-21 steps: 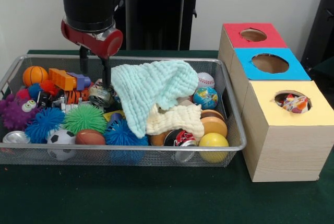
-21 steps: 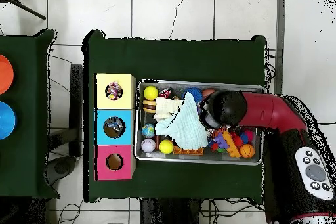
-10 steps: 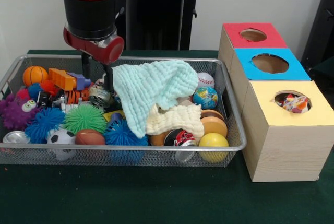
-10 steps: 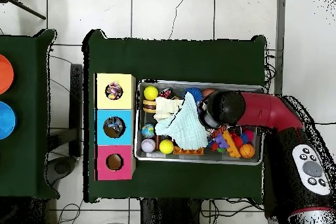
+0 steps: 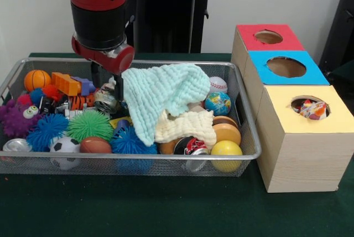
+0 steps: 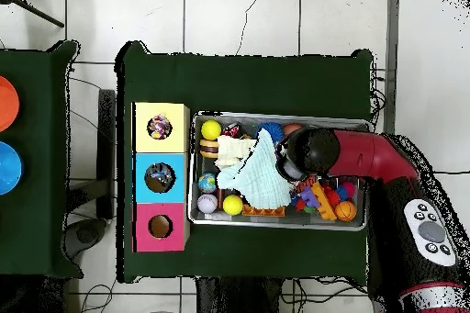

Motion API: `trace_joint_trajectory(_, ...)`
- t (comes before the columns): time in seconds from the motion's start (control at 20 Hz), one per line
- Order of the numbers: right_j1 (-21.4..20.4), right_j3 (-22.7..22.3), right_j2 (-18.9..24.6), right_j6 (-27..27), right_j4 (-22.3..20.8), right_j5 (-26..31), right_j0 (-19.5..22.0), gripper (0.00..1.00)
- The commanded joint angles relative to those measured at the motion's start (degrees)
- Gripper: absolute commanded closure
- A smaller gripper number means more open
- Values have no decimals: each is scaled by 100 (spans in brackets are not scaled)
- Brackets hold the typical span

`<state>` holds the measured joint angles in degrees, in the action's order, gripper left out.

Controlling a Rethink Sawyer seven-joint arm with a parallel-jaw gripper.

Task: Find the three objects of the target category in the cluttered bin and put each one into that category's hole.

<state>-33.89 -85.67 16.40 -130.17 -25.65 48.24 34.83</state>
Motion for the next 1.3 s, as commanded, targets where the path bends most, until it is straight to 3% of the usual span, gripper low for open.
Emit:
trace_joint_trajectory(0.05,298,119,8,787,-529,-199,9,0)
trace_joint_trajectory(0.65,725,345,-16,669,-798,-462,11,0)
trace_joint_trajectory(1.3,840,532,98,811,-661,27,105,0)
